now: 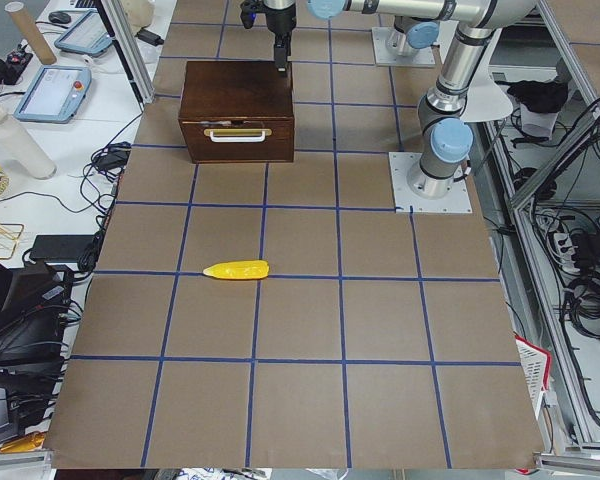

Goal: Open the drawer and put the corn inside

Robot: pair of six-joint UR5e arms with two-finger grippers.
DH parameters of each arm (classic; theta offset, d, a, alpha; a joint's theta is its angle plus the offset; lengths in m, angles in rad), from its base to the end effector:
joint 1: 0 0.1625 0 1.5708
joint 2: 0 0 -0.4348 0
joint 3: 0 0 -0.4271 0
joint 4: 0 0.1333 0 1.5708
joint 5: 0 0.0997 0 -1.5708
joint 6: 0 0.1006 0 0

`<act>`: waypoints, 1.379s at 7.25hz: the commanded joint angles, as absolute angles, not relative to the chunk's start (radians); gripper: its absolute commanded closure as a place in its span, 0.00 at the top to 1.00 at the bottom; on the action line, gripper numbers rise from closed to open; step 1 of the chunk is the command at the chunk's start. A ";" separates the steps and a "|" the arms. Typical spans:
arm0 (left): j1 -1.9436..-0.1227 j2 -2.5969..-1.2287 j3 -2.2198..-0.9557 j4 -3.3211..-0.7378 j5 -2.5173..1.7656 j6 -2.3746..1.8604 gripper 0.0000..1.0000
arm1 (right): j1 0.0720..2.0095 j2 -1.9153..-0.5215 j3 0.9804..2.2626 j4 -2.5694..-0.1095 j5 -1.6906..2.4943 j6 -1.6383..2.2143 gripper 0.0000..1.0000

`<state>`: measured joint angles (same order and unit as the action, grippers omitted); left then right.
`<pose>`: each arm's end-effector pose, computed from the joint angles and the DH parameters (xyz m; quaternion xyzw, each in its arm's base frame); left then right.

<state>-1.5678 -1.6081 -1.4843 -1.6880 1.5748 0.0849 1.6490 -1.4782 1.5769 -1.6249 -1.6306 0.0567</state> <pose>-0.1313 -0.5358 0.5109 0.0410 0.9986 0.0341 0.0005 0.1707 -0.5487 0.4486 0.0114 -0.9992 -0.0202 0.0313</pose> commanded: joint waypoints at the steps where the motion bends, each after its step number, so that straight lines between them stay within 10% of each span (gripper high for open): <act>1: -1.563 -1.602 -1.488 -1.681 1.572 0.086 1.00 | 1.649 -1.477 1.577 -1.624 -1.631 0.057 1.00; 10: -1.490 -1.621 -1.477 -1.669 1.565 0.118 1.00 | 1.649 -1.477 1.577 -1.625 -1.631 0.057 1.00</act>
